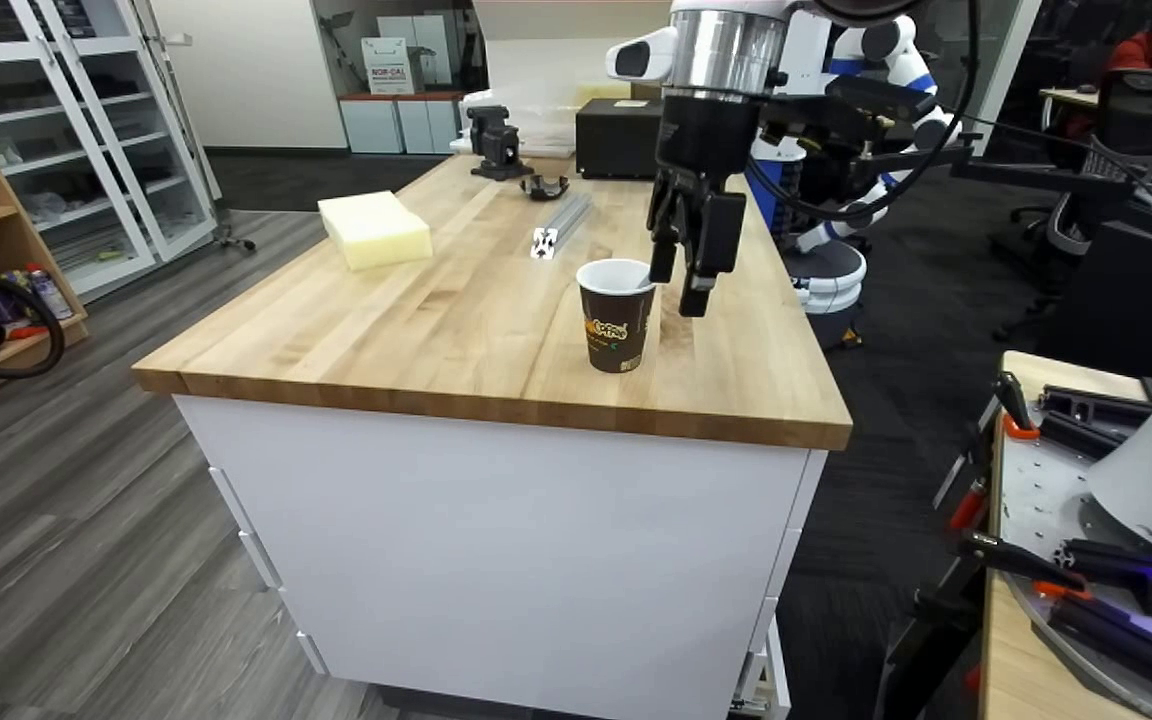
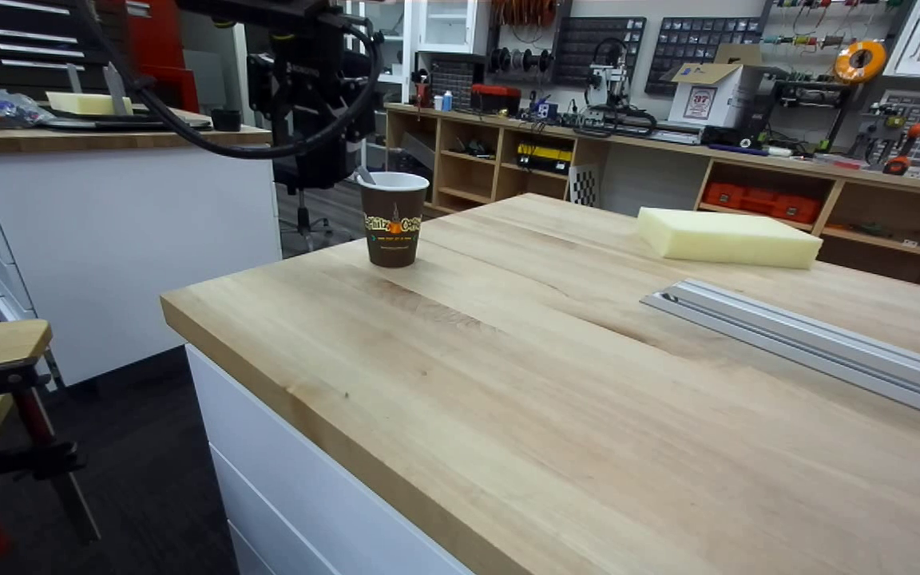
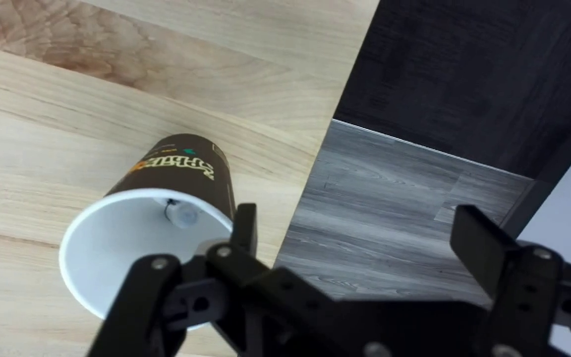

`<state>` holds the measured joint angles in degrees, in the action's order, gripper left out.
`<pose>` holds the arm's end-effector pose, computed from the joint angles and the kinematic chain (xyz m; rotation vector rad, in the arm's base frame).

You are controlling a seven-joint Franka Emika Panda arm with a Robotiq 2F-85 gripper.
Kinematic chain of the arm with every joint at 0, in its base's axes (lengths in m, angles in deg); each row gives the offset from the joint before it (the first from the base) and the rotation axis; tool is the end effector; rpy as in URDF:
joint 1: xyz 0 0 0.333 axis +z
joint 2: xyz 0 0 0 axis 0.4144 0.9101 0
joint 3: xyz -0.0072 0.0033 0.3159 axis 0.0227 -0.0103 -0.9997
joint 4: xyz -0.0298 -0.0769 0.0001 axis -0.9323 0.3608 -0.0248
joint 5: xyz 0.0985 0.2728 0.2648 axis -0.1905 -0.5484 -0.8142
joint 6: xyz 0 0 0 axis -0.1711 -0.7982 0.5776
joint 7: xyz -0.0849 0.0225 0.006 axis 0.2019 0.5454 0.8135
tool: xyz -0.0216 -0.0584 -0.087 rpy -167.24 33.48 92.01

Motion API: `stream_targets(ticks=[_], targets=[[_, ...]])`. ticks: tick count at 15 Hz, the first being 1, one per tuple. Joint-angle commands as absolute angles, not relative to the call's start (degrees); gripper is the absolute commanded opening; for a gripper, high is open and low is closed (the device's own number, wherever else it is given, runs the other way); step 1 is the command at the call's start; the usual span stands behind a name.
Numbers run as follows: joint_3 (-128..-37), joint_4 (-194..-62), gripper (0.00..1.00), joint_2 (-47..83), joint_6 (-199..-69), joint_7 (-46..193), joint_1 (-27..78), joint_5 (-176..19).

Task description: Take the marker out of the cup and put it on the counter

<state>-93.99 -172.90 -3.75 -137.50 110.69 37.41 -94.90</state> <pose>0.4607 0.1713 0.3598 -2.7867 -1.1080 -0.1758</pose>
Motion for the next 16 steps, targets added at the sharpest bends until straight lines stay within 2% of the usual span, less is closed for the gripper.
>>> stream_targets(ticks=[1, 4, 13, 14, 15, 16], targets=[[-94.15, -168.42, 1.00, -3.37, -130.54, 108.68, 36.41, -91.81], [-93.77, -165.58, 1.00, -2.76, -127.65, 108.61, 35.51, -88.61], [-92.26, -165.33, 1.00, 0.31, -131.31, 111.21, 32.54, -86.85], [-92.14, -165.50, 0.75, 0.41, -131.59, 111.58, 32.20, -86.57], [-92.09, -165.39, 0.74, 0.63, -131.84, 111.55, 31.96, -86.15], [-92.09, -165.33, 0.77, 0.92, -132.21, 111.59, 31.76, -85.98]])
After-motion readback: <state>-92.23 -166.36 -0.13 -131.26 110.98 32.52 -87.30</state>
